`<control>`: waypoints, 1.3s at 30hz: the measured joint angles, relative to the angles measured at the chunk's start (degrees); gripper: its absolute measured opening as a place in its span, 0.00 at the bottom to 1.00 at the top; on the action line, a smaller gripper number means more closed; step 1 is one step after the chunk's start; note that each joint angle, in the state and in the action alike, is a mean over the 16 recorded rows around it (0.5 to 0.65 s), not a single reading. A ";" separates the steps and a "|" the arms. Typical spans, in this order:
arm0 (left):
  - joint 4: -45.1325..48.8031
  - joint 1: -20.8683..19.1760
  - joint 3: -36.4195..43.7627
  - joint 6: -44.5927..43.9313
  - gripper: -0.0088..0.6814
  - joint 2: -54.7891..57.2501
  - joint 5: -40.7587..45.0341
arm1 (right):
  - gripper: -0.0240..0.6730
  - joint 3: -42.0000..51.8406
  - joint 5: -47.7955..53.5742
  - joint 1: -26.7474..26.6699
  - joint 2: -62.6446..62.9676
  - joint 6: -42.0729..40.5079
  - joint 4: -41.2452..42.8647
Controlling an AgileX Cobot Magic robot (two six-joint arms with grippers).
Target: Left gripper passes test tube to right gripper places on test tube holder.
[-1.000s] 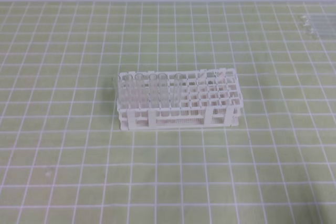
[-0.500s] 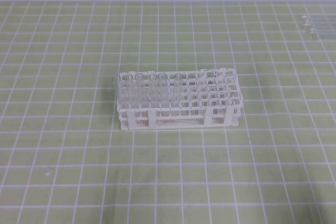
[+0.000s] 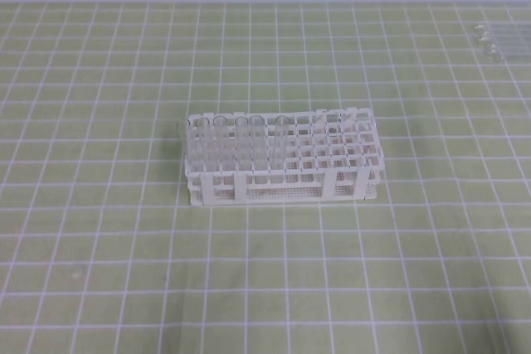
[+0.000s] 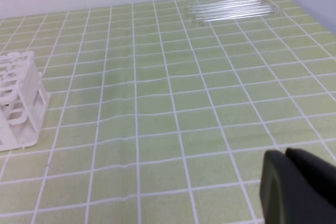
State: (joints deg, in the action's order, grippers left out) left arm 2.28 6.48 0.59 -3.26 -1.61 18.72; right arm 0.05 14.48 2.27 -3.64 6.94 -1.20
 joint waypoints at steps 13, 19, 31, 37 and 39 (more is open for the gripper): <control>0.07 0.00 -0.20 -0.01 0.01 0.49 0.23 | 0.01 0.00 0.00 0.00 0.00 0.00 0.00; 0.07 -0.01 -0.20 0.01 0.01 0.68 0.14 | 0.01 0.00 0.00 0.00 0.00 0.04 0.00; 0.06 0.00 -0.16 0.04 0.01 0.49 -0.08 | 0.01 0.00 0.00 0.00 0.00 0.14 0.00; 0.01 0.00 -0.04 0.08 0.01 0.20 -0.28 | 0.01 0.00 0.00 0.00 0.00 0.14 0.02; 0.01 0.00 -0.04 0.09 0.01 0.20 -0.35 | 0.01 0.00 0.00 0.00 0.00 0.14 0.04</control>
State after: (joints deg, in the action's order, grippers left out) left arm 2.29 6.48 0.55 -3.17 -1.42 18.36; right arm 0.05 14.48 2.27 -3.64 7.08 -1.17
